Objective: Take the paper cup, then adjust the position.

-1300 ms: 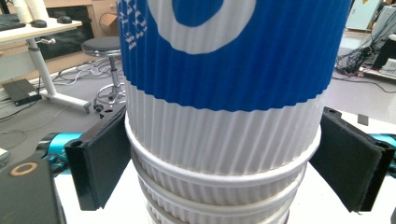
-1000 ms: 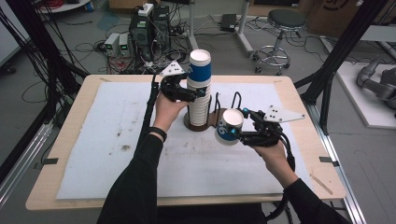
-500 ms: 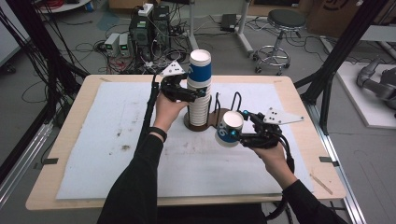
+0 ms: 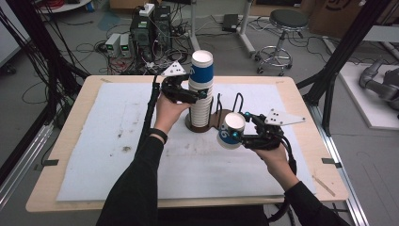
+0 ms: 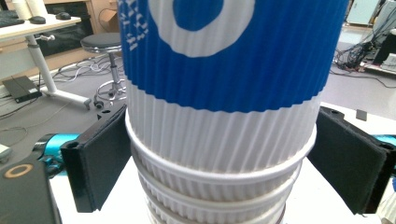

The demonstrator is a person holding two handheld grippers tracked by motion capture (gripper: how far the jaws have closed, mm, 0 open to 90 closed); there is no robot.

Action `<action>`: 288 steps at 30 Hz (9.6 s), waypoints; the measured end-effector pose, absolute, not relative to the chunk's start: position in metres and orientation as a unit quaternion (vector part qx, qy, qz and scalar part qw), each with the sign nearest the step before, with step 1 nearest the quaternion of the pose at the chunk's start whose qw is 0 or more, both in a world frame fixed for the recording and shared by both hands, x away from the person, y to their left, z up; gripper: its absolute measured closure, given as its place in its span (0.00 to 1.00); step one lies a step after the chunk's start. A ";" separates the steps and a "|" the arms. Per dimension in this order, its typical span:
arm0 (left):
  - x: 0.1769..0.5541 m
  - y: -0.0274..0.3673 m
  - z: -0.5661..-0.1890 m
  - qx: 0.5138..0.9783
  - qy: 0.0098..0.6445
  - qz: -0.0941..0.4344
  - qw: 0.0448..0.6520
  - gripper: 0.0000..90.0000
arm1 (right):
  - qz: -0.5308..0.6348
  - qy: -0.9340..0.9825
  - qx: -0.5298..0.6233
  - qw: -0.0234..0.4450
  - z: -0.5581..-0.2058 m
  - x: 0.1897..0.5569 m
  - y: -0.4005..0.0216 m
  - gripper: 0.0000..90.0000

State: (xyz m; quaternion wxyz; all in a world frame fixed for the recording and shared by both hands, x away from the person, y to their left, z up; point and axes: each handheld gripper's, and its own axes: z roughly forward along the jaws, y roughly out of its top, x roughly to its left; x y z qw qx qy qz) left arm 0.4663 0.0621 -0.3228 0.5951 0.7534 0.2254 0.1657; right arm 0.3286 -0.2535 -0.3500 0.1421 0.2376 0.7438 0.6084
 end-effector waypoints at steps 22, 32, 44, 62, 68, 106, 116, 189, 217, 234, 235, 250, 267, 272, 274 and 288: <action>0.425 0.106 -0.330 0.743 0.245 0.174 0.598 0.11 | 0.610 0.743 0.237 0.144 -0.350 0.329 -0.256 0.33; 0.386 0.131 -0.344 0.753 0.241 0.186 0.583 0.11 | 0.606 0.744 0.240 0.146 -0.352 0.330 -0.256 0.33; 0.342 0.154 -0.385 0.749 0.260 0.167 0.586 0.11 | 0.602 0.745 0.247 0.150 -0.356 0.331 -0.257 0.33; 0.326 0.133 -0.388 0.783 0.195 0.169 0.566 0.11 | 0.605 0.743 0.247 0.147 -0.356 0.329 -0.257 0.33; 0.328 0.128 -0.392 0.789 0.185 0.152 0.566 0.11 | 0.608 0.744 0.238 0.143 -0.356 0.328 -0.257 0.33; 0.319 0.060 -0.407 0.785 0.110 0.044 0.608 0.11 | 0.622 0.764 0.159 0.065 -0.364 0.312 -0.218 0.33; 0.318 0.046 -0.411 0.786 0.100 0.037 0.608 0.11 | 0.622 0.768 0.144 0.045 -0.368 0.309 -0.207 0.33; 0.324 0.060 -0.395 0.777 0.094 0.021 0.622 0.21 | 0.616 0.775 0.142 -0.003 -0.357 0.322 -0.223 0.33; 0.321 0.057 -0.370 0.884 0.069 0.073 0.457 0.21 | 0.496 0.858 0.131 0.036 -0.357 0.321 -0.212 0.31; 0.327 0.069 -0.382 0.790 0.099 0.028 0.604 0.10 | 0.599 0.788 0.141 -0.035 -0.355 0.331 -0.236 0.34; 0.327 0.069 -0.382 0.790 0.099 0.028 0.604 0.10 | 0.599 0.788 0.141 -0.035 -0.355 0.331 -0.236 0.34; 0.325 0.067 -0.364 0.845 0.075 0.024 0.530 0.24 | 0.547 0.828 0.120 0.002 -0.351 0.327 -0.232 0.24; 0.323 0.064 -0.360 0.854 0.076 0.042 0.514 0.18 | 0.505 0.858 0.094 0.016 -0.358 0.325 -0.219 0.32; 0.325 0.071 -0.365 0.778 0.108 0.017 0.619 0.11 | 0.558 0.824 0.103 -0.006 -0.358 0.328 -0.228 0.34; 0.325 0.071 -0.365 0.768 0.112 0.012 0.631 0.11 | 0.572 0.813 0.106 -0.014 -0.359 0.329 -0.230 0.34; 0.328 0.075 -0.359 0.779 0.100 -0.007 0.619 0.23 | 0.562 0.820 0.103 -0.004 -0.360 0.326 -0.227 0.30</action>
